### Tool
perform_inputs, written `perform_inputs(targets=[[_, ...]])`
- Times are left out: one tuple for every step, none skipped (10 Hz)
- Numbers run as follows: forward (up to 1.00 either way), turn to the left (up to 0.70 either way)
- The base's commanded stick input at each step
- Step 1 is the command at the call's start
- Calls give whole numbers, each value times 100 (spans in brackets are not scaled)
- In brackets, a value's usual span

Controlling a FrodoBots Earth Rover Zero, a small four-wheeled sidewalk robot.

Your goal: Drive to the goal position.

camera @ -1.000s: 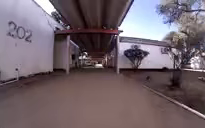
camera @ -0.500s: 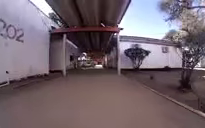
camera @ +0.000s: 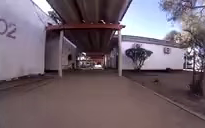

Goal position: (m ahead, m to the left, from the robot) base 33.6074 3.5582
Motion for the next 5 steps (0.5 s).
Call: perform_inputs(targets=[[95, 1], [95, 1], [95, 1], [95, 1], [95, 1]])
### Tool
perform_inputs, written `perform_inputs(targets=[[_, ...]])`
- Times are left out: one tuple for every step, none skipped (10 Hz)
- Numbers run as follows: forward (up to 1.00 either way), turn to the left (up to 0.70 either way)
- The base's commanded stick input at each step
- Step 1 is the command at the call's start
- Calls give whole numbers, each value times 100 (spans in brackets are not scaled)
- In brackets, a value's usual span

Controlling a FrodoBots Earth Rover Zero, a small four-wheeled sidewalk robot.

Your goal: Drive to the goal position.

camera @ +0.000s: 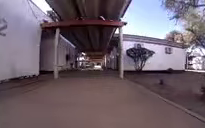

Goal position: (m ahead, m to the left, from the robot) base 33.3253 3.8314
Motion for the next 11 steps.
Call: perform_inputs(targets=[[95, 1], [95, 1], [95, 1], [95, 1], [95, 1], [95, 1], [95, 8], [95, 22], [95, 36], [95, 27], [95, 18]])
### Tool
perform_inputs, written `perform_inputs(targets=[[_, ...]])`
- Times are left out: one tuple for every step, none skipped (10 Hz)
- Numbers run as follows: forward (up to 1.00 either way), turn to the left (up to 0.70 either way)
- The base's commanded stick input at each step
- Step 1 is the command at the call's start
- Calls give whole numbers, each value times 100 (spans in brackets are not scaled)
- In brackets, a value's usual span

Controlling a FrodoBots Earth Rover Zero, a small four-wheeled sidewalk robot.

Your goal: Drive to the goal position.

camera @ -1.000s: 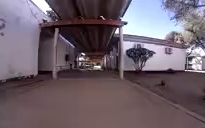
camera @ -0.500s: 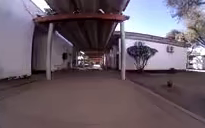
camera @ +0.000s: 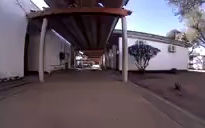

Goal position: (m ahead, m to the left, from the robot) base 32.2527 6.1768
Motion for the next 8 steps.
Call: perform_inputs(targets=[[95, 8], [95, 1], [95, 1], [95, 1], [95, 1], [95, 1], [95, 1], [95, 1]])
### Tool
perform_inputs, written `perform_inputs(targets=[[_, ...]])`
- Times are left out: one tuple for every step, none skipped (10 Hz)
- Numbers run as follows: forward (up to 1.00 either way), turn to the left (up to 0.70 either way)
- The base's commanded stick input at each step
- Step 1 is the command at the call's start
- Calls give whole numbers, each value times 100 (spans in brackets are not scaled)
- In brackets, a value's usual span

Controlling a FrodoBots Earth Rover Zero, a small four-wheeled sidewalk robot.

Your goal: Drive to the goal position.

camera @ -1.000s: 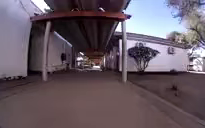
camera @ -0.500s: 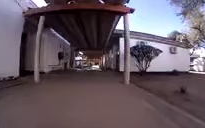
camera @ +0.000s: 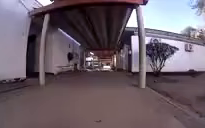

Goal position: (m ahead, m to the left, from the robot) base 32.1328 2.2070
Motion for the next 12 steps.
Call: perform_inputs(targets=[[95, 1], [95, 1], [95, 1], [95, 1], [95, 1], [95, 1], [95, 1], [95, 1], [95, 1], [95, 1], [95, 1], [95, 1]])
